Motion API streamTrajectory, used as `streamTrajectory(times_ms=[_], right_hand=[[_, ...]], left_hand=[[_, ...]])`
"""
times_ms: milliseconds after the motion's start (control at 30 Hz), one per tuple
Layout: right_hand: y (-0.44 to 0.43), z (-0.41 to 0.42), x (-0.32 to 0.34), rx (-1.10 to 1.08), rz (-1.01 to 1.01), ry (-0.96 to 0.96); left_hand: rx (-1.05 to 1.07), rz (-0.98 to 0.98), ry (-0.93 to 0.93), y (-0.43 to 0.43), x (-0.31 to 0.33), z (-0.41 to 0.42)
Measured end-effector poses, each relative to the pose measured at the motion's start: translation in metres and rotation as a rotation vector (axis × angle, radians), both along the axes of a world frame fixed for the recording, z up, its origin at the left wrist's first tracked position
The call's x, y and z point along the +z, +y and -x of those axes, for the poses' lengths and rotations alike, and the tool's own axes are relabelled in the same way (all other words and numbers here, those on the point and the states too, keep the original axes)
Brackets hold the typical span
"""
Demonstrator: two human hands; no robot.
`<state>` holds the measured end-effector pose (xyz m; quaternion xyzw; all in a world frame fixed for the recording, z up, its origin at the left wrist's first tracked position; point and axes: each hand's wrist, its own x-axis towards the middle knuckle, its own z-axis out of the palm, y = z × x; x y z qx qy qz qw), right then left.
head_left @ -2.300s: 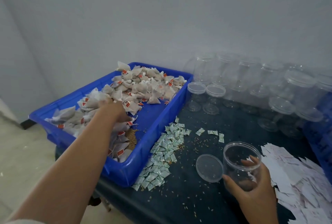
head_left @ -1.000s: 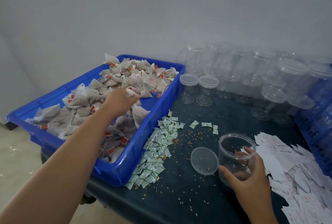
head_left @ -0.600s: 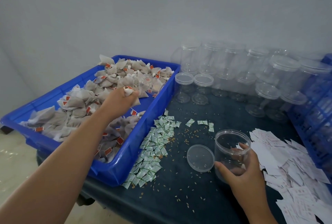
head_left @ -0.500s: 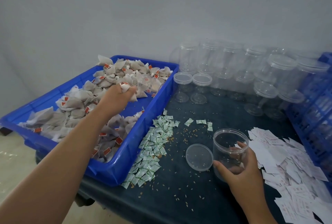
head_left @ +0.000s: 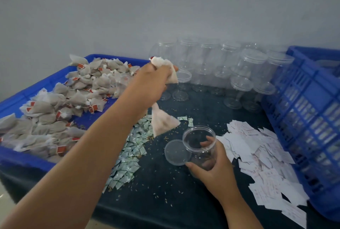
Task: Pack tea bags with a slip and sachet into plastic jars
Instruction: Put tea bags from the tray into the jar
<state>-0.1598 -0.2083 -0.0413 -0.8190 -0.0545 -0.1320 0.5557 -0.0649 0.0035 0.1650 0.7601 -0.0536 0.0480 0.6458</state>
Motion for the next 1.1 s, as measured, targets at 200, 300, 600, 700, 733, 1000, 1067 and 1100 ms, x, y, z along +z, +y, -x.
streamTrajectory(times_ms=[200, 300, 600, 700, 733, 1000, 1067, 1100], right_hand=[[-0.002, 0.000, 0.002, 0.029, 0.031, -0.020], [-0.003, 0.000, 0.002, 0.018, -0.024, -0.029], [-0.003, -0.003, 0.001, 0.031, -0.048, 0.004], [-0.002, -0.003, 0.000, 0.034, -0.007, 0.005], [-0.001, -0.002, 0.001, 0.036, -0.007, -0.007], [-0.006, -0.004, -0.005, -0.017, -0.205, 0.003], [-0.006, -0.006, -0.004, -0.024, -0.223, -0.001], [-0.005, -0.006, -0.004, -0.029, -0.224, -0.002]], left_hand=[[-0.212, 0.404, -0.031, -0.050, 0.005, 0.005], [-0.283, 0.394, 0.005, -0.068, -0.012, 0.009], [-0.280, 0.680, -0.065, -0.078, -0.023, 0.010], [-0.315, 0.722, -0.116, -0.077, -0.017, 0.005], [-0.325, 0.727, -0.111, -0.079, -0.018, 0.005], [-0.233, -0.075, -0.038, -0.081, -0.050, 0.015], [-0.239, -0.106, -0.089, -0.077, -0.048, 0.016], [-0.207, -0.146, -0.135, -0.075, -0.047, 0.014]])
